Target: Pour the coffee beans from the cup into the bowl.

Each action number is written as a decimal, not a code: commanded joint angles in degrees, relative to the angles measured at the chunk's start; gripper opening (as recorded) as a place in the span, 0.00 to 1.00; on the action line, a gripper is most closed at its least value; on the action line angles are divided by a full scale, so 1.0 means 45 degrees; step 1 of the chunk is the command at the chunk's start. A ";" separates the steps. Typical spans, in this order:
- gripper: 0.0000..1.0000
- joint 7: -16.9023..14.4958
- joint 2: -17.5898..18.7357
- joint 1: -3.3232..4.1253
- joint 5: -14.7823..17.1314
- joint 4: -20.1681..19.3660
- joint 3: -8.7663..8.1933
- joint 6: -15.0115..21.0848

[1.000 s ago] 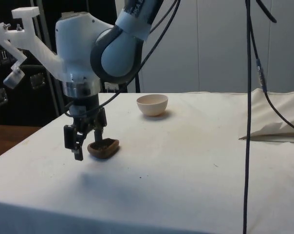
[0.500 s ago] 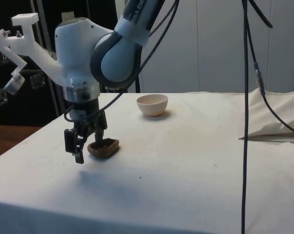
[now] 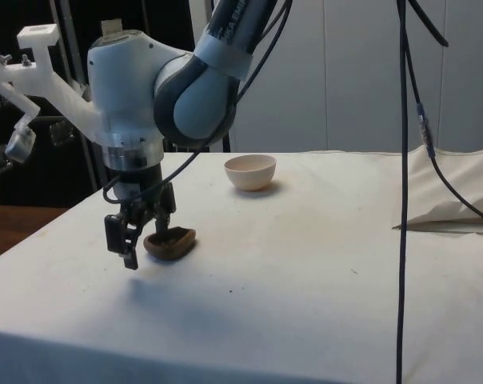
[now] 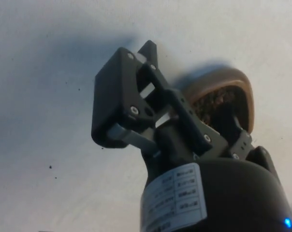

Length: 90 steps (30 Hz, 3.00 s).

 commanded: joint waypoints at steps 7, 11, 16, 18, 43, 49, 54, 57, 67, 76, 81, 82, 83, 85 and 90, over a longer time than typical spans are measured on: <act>0.60 0.0216 0.0025 0.0089 -0.0127 0.0038 -0.0089 0.0000; 0.35 0.0229 0.0025 0.0102 -0.0127 0.0038 -0.0089 0.0013; 0.04 0.0102 0.0000 0.0013 -0.0064 0.0000 0.0000 0.0000; 0.00 0.0229 0.0013 0.0089 -0.0140 0.0038 -0.0076 0.0013; 0.00 -0.0038 -0.0675 -0.0064 -0.0013 -0.0115 0.0089 -0.0293; 0.00 -0.0127 -0.0955 -0.0140 0.0025 -0.0140 0.0115 -0.0497; 0.00 -0.0216 -0.1184 -0.0204 0.0025 -0.0153 0.0115 -0.0688; 0.00 -0.0267 -0.1337 -0.0229 0.0038 -0.0166 0.0115 -0.0802; 0.00 -0.0497 -0.1923 -0.0420 0.0076 -0.0178 0.0115 -0.1299; 0.00 -0.0738 -0.2432 -0.0573 0.0076 -0.0242 0.0064 -0.1693; 0.00 -0.0904 -0.2737 -0.0662 0.0076 -0.0395 -0.0025 -0.1732; 0.00 -0.0942 -0.2788 -0.0688 0.0064 -0.0420 -0.0038 -0.1732; 0.00 -0.0968 -0.2852 -0.0713 0.0064 -0.0458 -0.0051 -0.1732; 0.00 -0.1019 -0.2941 -0.0751 0.0051 -0.0509 -0.0076 -0.1732; 0.00 -0.1159 -0.3170 -0.0815 0.0064 -0.0649 -0.0166 -0.1719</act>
